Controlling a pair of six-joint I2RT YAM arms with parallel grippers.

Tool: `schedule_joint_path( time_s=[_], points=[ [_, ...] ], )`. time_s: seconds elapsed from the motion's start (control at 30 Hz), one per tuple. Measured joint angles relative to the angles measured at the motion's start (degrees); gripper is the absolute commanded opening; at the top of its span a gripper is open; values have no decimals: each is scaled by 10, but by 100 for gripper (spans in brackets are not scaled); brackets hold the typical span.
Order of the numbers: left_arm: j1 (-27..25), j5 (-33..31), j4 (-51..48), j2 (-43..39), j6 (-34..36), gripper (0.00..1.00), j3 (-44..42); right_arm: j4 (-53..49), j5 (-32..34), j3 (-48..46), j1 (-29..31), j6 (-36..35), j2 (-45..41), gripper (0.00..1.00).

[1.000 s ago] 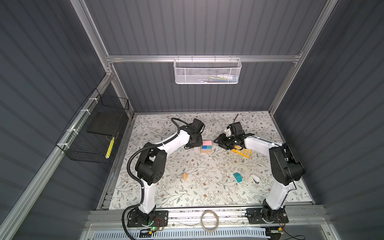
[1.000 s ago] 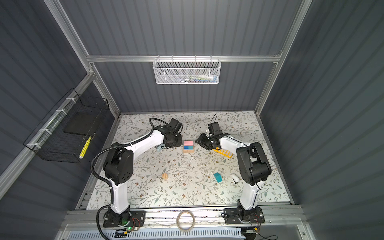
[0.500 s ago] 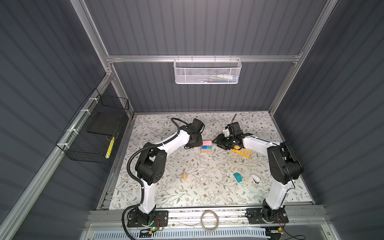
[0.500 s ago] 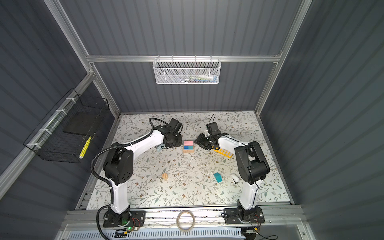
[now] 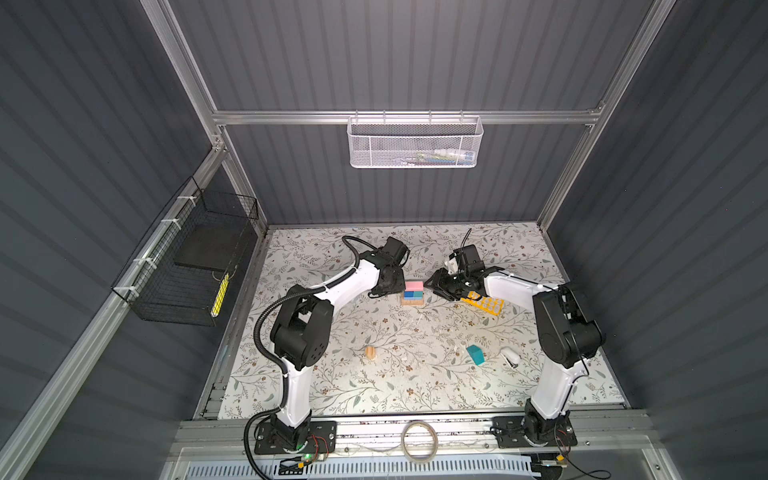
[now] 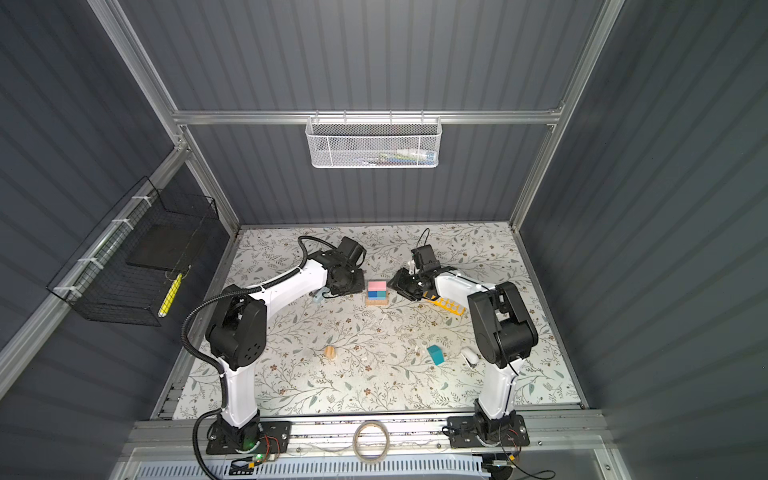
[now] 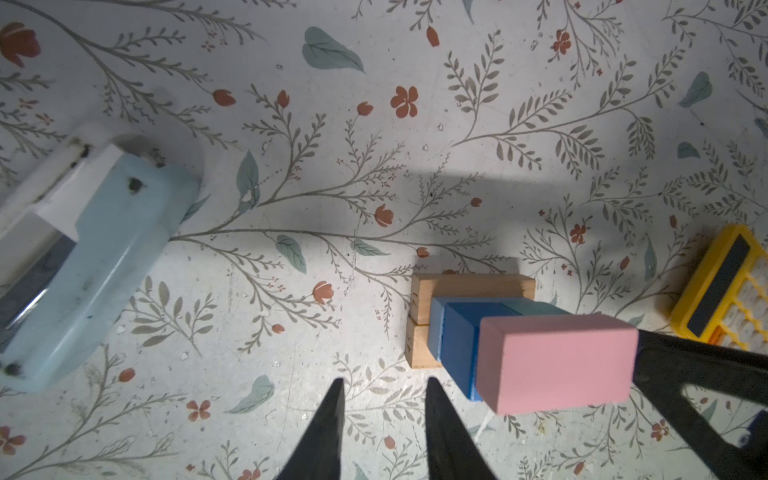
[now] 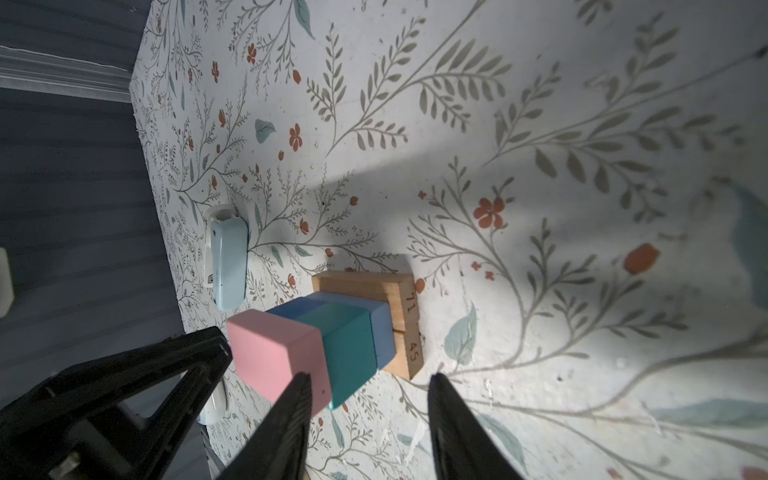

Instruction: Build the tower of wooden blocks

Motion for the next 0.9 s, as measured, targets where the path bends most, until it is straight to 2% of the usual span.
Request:
schedule_joint_path(
  time_s=[0.9],
  points=[
    [1, 0, 0, 0, 0, 34, 0, 0, 0, 0, 3, 0, 0, 46]
  ],
)
